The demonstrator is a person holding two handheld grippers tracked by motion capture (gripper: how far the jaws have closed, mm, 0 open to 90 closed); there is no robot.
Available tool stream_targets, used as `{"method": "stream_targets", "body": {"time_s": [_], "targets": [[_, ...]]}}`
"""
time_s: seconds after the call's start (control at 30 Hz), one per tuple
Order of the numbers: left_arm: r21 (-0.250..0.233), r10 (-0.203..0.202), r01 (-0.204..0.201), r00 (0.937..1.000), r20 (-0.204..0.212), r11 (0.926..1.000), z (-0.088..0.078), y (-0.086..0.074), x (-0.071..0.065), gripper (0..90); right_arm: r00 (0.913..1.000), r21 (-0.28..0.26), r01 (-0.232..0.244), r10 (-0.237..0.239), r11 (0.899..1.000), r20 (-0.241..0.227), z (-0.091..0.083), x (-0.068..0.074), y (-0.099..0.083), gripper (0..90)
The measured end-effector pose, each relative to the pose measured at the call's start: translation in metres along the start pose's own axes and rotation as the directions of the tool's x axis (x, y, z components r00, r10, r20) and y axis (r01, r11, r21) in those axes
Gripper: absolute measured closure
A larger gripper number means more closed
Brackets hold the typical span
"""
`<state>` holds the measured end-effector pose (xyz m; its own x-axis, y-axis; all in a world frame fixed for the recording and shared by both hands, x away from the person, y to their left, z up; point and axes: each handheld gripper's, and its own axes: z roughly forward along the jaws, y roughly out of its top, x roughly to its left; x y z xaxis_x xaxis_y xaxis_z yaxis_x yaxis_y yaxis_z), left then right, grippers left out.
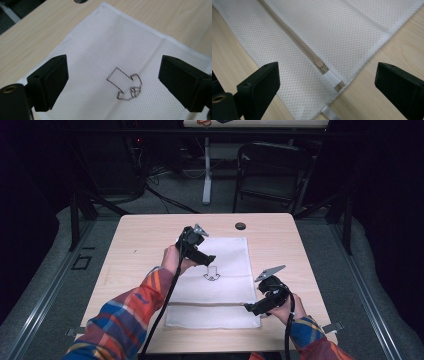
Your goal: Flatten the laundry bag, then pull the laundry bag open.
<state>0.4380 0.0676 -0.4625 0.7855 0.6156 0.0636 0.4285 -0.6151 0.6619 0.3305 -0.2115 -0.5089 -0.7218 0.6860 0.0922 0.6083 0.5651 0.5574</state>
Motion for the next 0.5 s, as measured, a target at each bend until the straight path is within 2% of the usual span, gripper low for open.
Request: {"method": "stream_targets", "body": {"time_s": [0.17,0.27,0.3,0.4,0.43,0.5], "targets": [[-0.003,0.001,-0.001,0.9991,0.041,1.0,-0.007,-0.023,-0.016,8.2,0.9997,0.001,-0.021,0.021,1.0,0.01,-0.003,-0.006,-0.007,3.4],[-0.018,-0.02,0.022,0.998,0.059,0.9996,-0.009,-0.034,-0.02,7.9,0.9995,-0.002,-0.012,0.012,1.0,0.027,-0.003,-0.007,-0.007,4.7],[-0.018,-0.036,0.037,0.9969,0.069,0.9991,-0.008,-0.036,-0.02,7.5,0.9995,-0.008,-0.023,0.023,1.0,0.023,-0.003,-0.008,-0.007,5.3],[0.008,-0.018,0.017,0.9971,0.074,0.9998,-0.007,-0.037,-0.023,7.6,0.9995,-0.014,-0.027,0.027,1.0,0.017,-0.003,-0.01,-0.008,5.7],[-0.005,-0.045,0.046,0.9941,0.098,0.9989,-0.006,-0.04,-0.025,7.5,0.999,-0.004,-0.042,0.042,0.999,0.012,-0.003,-0.013,-0.008,6.5],[0.0,-0.037,0.037,0.9945,0.098,0.9993,-0.005,-0.04,-0.026,7.4,0.999,-0.005,-0.044,0.044,0.999,0.011,-0.003,-0.014,-0.009,6.9]]}}
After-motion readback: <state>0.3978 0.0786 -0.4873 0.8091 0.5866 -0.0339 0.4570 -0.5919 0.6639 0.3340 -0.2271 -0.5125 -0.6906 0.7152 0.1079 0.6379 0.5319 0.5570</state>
